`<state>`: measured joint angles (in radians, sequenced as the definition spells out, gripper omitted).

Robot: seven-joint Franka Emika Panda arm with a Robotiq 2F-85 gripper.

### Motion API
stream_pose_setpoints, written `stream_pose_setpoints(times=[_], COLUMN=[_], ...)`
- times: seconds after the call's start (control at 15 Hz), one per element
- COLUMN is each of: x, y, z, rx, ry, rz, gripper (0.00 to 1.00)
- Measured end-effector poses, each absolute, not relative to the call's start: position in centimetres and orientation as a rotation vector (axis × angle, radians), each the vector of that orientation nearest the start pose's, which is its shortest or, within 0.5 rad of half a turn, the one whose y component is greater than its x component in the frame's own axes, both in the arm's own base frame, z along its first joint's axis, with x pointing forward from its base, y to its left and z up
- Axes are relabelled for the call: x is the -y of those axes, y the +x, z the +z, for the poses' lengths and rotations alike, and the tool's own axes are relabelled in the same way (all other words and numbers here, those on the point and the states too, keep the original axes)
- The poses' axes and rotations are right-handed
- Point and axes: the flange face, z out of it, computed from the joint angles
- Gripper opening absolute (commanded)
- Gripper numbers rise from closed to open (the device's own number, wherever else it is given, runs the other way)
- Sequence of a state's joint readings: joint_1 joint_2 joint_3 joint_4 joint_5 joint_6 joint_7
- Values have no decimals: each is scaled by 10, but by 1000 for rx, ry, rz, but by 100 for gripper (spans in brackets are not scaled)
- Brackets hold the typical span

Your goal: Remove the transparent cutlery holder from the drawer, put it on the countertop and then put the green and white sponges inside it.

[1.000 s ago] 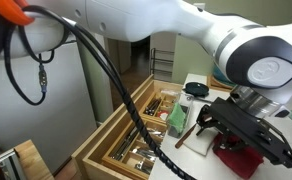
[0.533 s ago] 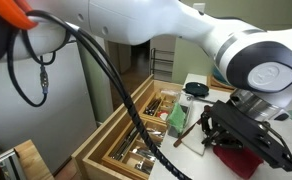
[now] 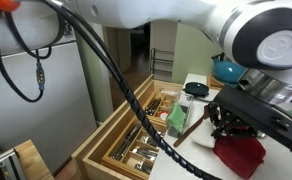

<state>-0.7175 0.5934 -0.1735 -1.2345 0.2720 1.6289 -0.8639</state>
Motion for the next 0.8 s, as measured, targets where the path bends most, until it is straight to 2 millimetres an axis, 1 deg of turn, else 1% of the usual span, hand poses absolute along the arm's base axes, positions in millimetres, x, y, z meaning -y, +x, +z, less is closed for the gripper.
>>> stream_pose_setpoints(times=[0.13,0.27,0.4,0.53,0.67,0.8], x=[508,500,486,465,440,415], y=[483,485,492,504,519,539], z=[438,465,492,514,525,525], rx=[-52,-11,66,160,265,385], ry=[-2929,-2985,-3057,-3123,-3183,-3240], rz=[-20,-18,7,59,132,223], gripper=[1,1,1,1,1,1])
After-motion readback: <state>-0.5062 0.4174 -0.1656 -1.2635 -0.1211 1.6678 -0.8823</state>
